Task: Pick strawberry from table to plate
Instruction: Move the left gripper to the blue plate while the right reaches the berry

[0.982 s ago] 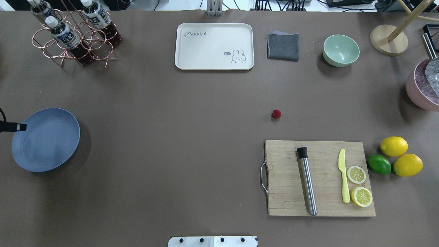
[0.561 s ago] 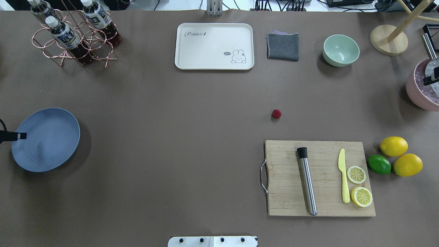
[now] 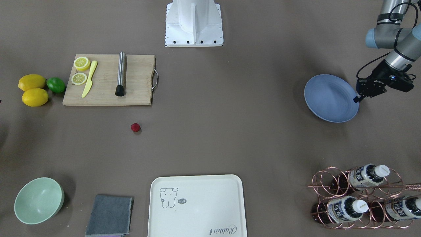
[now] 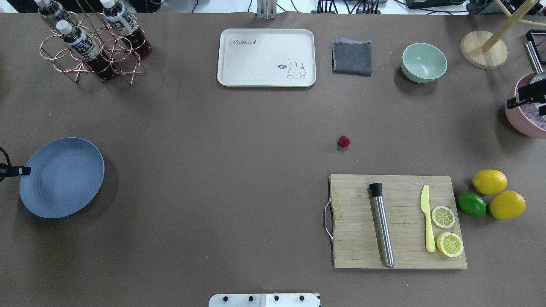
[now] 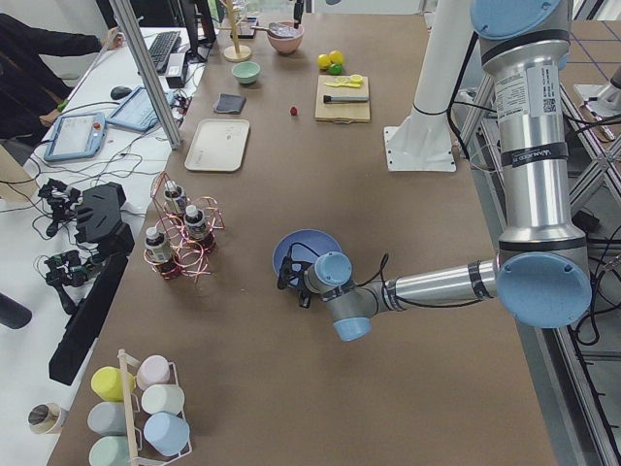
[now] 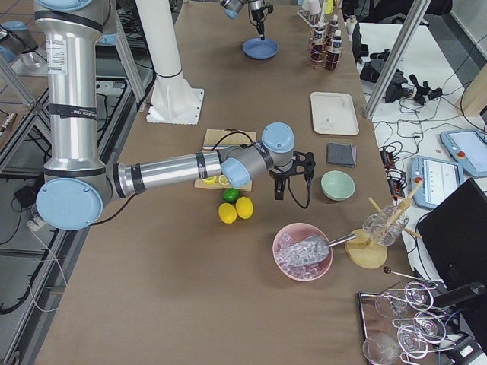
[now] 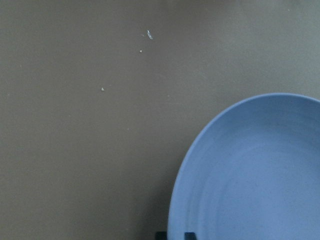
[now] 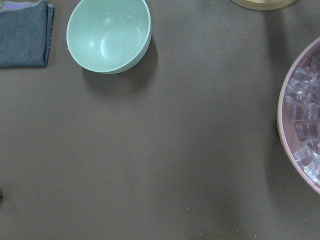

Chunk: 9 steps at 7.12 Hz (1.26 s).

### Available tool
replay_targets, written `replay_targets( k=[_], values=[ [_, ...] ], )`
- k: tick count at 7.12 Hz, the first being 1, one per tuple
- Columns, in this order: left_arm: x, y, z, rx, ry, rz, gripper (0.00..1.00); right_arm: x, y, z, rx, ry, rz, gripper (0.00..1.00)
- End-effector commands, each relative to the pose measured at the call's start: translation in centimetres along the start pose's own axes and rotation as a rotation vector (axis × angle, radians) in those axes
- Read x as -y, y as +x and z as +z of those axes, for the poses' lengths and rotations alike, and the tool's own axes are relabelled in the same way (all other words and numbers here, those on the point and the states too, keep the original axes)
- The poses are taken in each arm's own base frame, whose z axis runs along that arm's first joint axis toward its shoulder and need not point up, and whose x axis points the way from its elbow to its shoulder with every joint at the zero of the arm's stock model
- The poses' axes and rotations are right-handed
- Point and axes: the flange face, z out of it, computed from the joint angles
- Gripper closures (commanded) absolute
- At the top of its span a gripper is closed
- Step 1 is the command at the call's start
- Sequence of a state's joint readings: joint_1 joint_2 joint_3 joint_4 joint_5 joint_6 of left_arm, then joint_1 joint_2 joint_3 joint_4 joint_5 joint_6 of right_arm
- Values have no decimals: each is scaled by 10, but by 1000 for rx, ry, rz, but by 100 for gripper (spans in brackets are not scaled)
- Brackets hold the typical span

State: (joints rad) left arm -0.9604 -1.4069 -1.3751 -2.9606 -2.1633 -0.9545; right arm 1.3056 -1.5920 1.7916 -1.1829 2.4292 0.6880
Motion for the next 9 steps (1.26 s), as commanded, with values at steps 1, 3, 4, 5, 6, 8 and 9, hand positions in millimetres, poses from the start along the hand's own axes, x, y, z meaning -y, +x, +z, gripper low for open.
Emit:
replay_targets(
  k=[1, 3, 4, 5, 6, 8, 9],
  values=[
    [44, 35, -18, -120, -77, -114, 100, 9, -23, 1, 16, 5, -28, 0],
    [114, 135, -61, -150, -110, -196, 100, 15, -55, 14, 14, 4, -82, 0],
    [147, 203, -82, -128, -109, -223, 100, 18, -77, 25, 10, 2, -83, 0],
    [172, 251, -87, -80, -71, -239, 100, 17, -110, 43, -3, 9, -45, 0],
    [167, 303, -56, -64, -78, -265, 100, 10, -145, 62, 0, 6, -13, 0],
    [155, 422, 11, 5, -31, -302, 100, -7, -213, 100, -8, 21, 38, 0],
    [145, 469, 26, 25, -17, -304, 100, -18, -235, 117, -16, 21, 41, 0]
  ],
)
